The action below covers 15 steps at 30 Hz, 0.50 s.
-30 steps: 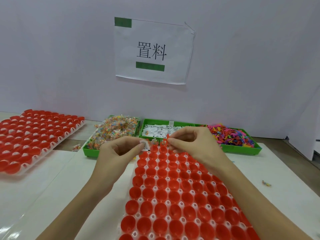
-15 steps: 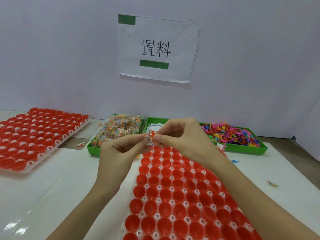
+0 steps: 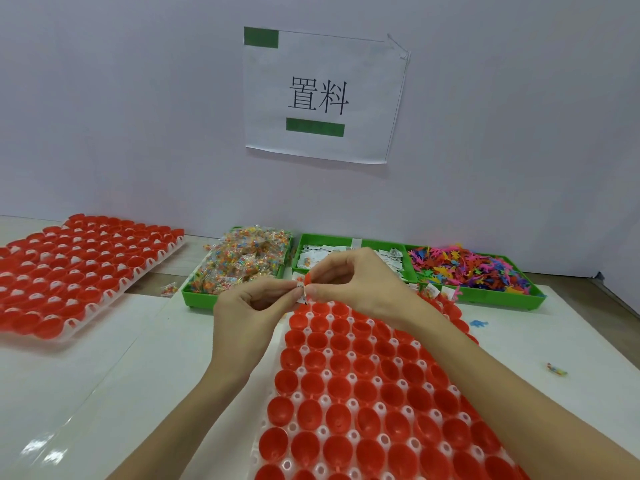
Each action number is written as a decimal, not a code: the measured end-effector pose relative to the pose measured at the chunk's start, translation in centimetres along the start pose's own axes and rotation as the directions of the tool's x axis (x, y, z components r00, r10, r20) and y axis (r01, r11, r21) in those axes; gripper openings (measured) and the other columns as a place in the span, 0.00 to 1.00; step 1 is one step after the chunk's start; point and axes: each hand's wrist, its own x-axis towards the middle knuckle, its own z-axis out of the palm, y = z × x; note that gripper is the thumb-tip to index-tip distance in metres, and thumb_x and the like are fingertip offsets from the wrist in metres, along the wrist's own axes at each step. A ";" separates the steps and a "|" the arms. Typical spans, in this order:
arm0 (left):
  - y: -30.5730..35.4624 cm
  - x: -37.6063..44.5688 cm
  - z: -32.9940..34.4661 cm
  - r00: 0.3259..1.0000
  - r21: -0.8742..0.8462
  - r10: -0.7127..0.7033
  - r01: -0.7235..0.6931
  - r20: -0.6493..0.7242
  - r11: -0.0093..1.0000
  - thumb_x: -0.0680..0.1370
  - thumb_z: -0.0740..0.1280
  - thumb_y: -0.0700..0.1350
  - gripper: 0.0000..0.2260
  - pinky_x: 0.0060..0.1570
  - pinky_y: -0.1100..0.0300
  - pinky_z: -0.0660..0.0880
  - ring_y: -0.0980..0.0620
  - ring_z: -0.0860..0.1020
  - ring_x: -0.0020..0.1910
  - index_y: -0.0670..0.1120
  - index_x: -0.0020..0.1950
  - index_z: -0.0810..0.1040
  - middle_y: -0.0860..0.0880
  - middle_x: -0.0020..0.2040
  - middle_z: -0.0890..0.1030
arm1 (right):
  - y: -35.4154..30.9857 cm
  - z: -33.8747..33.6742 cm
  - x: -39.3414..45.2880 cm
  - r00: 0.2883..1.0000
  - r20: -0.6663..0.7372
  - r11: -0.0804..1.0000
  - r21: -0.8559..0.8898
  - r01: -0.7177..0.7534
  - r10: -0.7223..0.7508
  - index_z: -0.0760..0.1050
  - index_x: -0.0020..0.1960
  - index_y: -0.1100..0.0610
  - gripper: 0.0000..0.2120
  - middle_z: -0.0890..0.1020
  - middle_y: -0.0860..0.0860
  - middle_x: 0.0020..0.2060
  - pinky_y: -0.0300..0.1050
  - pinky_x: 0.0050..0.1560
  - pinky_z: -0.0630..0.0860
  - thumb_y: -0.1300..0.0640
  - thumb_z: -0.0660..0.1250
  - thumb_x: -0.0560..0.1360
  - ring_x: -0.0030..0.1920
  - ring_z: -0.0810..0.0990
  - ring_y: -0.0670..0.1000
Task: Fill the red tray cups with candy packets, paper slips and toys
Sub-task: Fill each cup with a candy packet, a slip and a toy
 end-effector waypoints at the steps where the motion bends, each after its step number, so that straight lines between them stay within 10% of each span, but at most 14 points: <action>1: -0.3 0.1 0.0 1.000 0.013 -0.001 0.001 -0.005 1.000 0.70 0.79 0.44 0.06 0.44 0.64 0.82 0.51 0.87 0.43 0.52 0.46 0.89 0.50 0.41 0.88 | 0.1 0.0 0.3 1.000 0.004 0.999 -0.032 0.005 -0.004 0.86 0.49 0.55 0.07 0.88 0.49 0.41 0.43 0.52 0.83 0.57 0.79 0.72 0.44 0.87 0.46; 15: -3.0 1.2 0.5 0.986 0.373 0.151 -0.165 0.068 0.913 0.72 0.80 0.40 0.07 0.47 0.65 0.80 0.58 0.84 0.42 0.51 0.46 0.89 0.58 0.40 0.86 | 2.7 1.3 3.0 1.000 -0.008 0.931 -0.366 0.001 -0.004 0.87 0.49 0.56 0.05 0.88 0.50 0.42 0.42 0.52 0.82 0.59 0.77 0.73 0.43 0.86 0.44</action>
